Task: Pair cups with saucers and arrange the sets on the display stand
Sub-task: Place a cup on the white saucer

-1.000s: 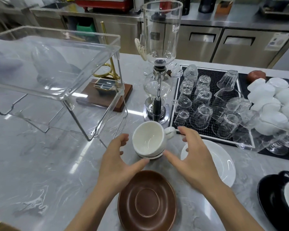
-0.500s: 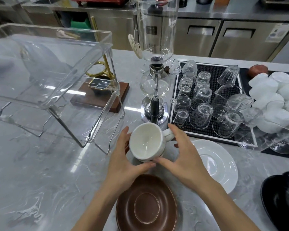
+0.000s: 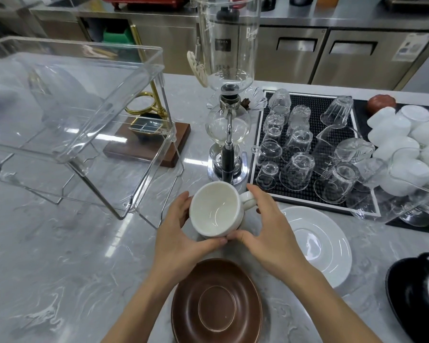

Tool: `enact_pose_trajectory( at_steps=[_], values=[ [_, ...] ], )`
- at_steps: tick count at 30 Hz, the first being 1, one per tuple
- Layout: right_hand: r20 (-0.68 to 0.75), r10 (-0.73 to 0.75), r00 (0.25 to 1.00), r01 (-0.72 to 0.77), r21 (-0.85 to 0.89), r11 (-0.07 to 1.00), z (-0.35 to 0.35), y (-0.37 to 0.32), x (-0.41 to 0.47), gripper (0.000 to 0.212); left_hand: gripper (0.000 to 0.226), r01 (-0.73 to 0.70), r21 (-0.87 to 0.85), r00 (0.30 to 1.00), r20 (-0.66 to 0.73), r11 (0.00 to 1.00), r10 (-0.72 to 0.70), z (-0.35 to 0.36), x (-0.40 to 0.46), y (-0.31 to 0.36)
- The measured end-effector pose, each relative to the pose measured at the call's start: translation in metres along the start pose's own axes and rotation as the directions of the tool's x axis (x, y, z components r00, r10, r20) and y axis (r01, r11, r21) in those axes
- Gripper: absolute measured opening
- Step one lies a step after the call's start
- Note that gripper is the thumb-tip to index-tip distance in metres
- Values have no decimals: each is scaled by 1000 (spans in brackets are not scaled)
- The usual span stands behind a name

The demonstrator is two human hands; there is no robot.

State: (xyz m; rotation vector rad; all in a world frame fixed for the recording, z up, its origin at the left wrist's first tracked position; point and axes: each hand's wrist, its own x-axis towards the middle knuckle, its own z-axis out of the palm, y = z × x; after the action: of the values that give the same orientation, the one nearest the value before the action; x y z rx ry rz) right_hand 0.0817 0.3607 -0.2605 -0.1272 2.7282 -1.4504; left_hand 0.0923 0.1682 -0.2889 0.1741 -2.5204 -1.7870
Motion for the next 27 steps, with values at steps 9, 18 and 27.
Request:
enact_pose_trajectory(
  at_steps=[9, 18, 27],
  values=[
    [-123, -21, 992, 23, 13, 1000, -22, -5, -11, 91, 119, -80, 21, 997, 24, 997, 80, 2, -1, 40],
    [-246, 68, 967, -68, 7, 998, -71, 16, -47, 87, 112, -129, -1, 976, 178, 992, 127, 54, -4, 68],
    [-293, 163, 942, -162, 27, 986, -89, 50, -82, 66, 124, -160, 49, 938, 320, 986, 136, 94, -12, 70]
  ],
)
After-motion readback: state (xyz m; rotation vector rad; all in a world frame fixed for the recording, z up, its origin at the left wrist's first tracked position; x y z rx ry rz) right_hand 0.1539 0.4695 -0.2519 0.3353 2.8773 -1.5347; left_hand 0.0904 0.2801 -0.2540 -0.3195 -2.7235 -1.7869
